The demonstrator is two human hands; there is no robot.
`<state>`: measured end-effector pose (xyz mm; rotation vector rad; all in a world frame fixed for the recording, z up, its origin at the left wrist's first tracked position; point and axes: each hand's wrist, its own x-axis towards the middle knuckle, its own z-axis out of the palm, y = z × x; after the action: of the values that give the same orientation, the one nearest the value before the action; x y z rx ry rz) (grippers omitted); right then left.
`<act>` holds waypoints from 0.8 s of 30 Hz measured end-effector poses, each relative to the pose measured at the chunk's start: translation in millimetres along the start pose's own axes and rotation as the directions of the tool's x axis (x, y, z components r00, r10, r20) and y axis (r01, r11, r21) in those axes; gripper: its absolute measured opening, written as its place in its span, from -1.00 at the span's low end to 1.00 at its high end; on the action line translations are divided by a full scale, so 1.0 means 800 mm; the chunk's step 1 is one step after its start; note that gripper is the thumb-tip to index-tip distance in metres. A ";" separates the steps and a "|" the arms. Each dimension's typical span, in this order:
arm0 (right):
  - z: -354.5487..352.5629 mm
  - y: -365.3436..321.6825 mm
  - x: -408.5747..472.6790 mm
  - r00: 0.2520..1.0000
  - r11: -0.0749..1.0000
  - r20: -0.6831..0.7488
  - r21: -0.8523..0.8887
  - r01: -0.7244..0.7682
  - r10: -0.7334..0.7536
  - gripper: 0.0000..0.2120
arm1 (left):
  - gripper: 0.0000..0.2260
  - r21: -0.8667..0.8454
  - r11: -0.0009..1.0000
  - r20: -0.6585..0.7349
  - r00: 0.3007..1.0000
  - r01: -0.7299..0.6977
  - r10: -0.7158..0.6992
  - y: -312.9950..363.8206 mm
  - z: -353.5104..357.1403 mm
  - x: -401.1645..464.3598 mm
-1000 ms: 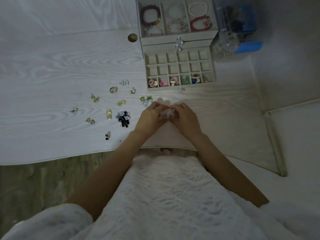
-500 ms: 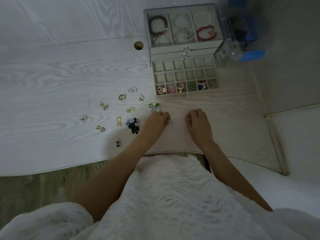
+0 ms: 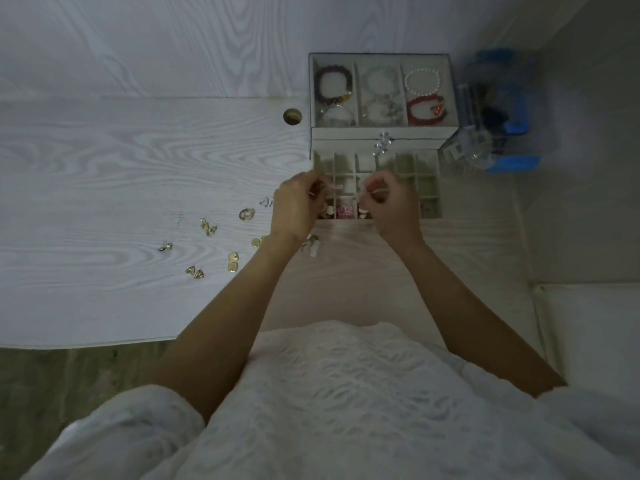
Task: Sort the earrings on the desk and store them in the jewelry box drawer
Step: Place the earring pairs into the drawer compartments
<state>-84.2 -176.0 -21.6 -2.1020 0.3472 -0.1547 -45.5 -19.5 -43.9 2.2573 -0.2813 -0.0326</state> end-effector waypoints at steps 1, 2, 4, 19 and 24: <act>0.003 -0.002 0.007 1.000 1.000 0.008 0.012 0.011 -0.011 -0.96 | -0.92 0.052 0.999 0.003 1.000 -0.004 0.004 -0.002 0.002 0.012; 0.006 -0.003 0.015 1.000 1.000 0.017 0.018 0.015 -0.015 -0.95 | -0.90 0.111 0.994 0.021 1.000 -0.002 0.000 -0.006 0.003 0.021; 0.014 -0.002 0.028 0.999 1.000 0.042 0.023 -0.002 0.001 -0.94 | -0.89 0.216 0.976 0.074 0.997 0.010 -0.027 -0.013 0.003 0.034; 0.073 -0.010 0.054 0.989 0.980 0.145 -0.189 0.067 -0.040 -0.91 | -0.70 0.249 0.968 0.156 0.987 0.009 -0.049 -0.029 -0.012 -0.005; 0.062 -0.001 0.051 0.960 0.874 0.196 -0.406 0.267 -0.202 -0.86 | -0.70 0.261 0.965 0.147 0.987 0.030 -0.070 -0.030 -0.010 -0.005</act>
<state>-33.0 -147.5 -48.4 -2.5759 0.0296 -0.0667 -44.1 2.8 -57.3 2.5258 -0.3267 -0.2108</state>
